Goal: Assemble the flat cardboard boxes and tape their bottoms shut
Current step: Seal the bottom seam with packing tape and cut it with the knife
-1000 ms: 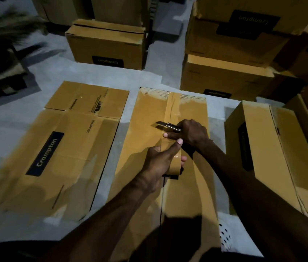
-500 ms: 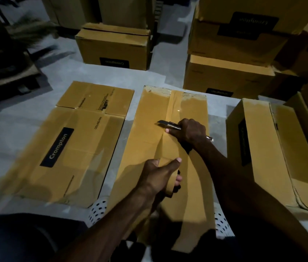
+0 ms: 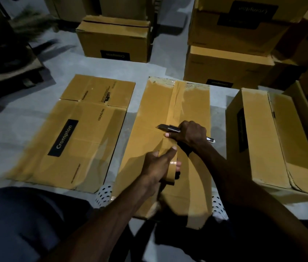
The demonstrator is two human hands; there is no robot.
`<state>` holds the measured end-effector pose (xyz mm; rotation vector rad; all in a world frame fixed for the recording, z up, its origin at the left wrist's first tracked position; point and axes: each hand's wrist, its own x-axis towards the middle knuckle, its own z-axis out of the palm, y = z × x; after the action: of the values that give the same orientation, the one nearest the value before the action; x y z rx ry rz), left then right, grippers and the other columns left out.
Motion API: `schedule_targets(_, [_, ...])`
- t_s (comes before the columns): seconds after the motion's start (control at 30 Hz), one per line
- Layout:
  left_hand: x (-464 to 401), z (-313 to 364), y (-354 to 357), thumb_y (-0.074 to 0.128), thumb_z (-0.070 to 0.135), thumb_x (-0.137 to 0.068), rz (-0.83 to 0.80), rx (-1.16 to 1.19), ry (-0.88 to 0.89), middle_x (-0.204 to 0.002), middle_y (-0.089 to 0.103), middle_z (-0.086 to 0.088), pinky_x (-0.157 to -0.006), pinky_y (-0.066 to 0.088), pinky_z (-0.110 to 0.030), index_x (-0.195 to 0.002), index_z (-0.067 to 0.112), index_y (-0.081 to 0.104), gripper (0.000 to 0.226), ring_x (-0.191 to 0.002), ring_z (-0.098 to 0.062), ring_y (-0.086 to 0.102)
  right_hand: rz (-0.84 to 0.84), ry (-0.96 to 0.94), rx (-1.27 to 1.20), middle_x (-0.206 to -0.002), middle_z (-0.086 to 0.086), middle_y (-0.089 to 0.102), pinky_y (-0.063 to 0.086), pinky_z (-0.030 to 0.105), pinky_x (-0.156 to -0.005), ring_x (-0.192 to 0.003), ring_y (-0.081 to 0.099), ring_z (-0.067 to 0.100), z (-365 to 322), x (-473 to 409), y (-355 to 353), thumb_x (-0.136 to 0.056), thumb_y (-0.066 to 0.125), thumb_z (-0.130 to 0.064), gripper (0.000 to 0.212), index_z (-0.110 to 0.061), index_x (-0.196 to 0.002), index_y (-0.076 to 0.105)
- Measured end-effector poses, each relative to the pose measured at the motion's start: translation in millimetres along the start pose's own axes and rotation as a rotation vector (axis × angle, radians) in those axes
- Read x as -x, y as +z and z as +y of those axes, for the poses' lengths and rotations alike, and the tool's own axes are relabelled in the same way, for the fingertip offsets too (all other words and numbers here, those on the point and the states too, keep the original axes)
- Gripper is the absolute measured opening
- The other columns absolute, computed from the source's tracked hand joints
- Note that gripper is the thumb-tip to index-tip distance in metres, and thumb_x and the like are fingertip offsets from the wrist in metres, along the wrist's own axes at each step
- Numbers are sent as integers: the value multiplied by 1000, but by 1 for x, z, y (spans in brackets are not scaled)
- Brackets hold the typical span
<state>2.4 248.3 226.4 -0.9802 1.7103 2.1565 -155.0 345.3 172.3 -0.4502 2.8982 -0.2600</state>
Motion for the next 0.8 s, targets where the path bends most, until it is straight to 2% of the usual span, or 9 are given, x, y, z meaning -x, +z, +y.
schedule_targets(0.1, [20, -17, -4, 71, 35, -86, 17, 37, -77, -68, 73, -11, -59, 60, -36, -109, -2, 66, 45, -52, -20, 66, 4, 33, 2, -99, 10, 66, 40, 30, -68, -82, 58, 24, -3, 5, 0, -77, 56, -77, 73, -11, -107, 63])
schedule_targets(0.23, [40, -36, -11, 73, 31, -86, 49, 68, -88, -58, 68, -12, -48, 54, -28, -114, -7, 60, 49, -40, -20, 58, -26, 65, -20, -95, 10, 64, 38, 33, -70, -92, 63, 30, -11, 14, -2, -85, 58, -65, 53, -13, -91, 60])
schedule_targets(0.3, [44, -36, -13, 73, 32, -85, 33, 67, -76, -60, 68, -13, -48, 54, -28, -118, -7, 59, 53, -42, -20, 59, 6, 47, 10, -92, 9, 63, 39, 34, -69, -91, 62, 30, -14, 23, 0, -90, 56, -56, 48, -9, -95, 61])
schedule_targets(0.37, [44, -35, -13, 74, 36, -84, 12, 52, -67, -62, 70, -11, -47, 54, -27, -125, -6, 55, 61, -44, -19, 61, 74, -36, 97, -96, 9, 65, 42, 33, -68, -88, 64, 29, -19, 37, 2, -91, 56, -58, 51, -9, -104, 64])
schedule_targets(0.47, [39, -36, -12, 75, 42, -80, 25, 29, -49, -64, 73, -9, -48, 54, -29, -133, -3, 49, 75, -48, -18, 65, 2, -89, 101, -100, 10, 66, 42, 32, -70, -92, 64, 28, -25, 61, 4, -83, 58, -68, 62, -11, -107, 64])
schedule_targets(0.67, [45, -44, -13, 72, 45, -83, 36, -3, -20, -65, 72, -7, -49, 53, -28, -113, 4, 63, 51, -49, -16, 65, -23, -51, 47, -103, 12, 65, 48, 36, -76, -92, 62, 30, -17, 85, 24, -82, 55, -72, 69, -9, -110, 61])
schedule_targets(0.73, [50, -46, -12, 70, 42, -85, 60, -15, -11, -66, 72, -9, -53, 55, -30, -100, 6, 68, 39, -50, -18, 65, -15, -13, 12, -100, 11, 67, 48, 34, -72, -88, 63, 28, -19, 83, 23, -77, 57, -76, 73, -10, -107, 64])
schedule_targets(0.8, [58, -49, -14, 69, 37, -88, 67, -44, -45, -65, 72, -10, -59, 57, -34, -88, 9, 65, 28, -52, -20, 65, 8, 7, -4, -96, 10, 67, 42, 31, -65, -77, 58, 24, -20, 82, 23, -75, 57, -78, 72, -12, -103, 65])
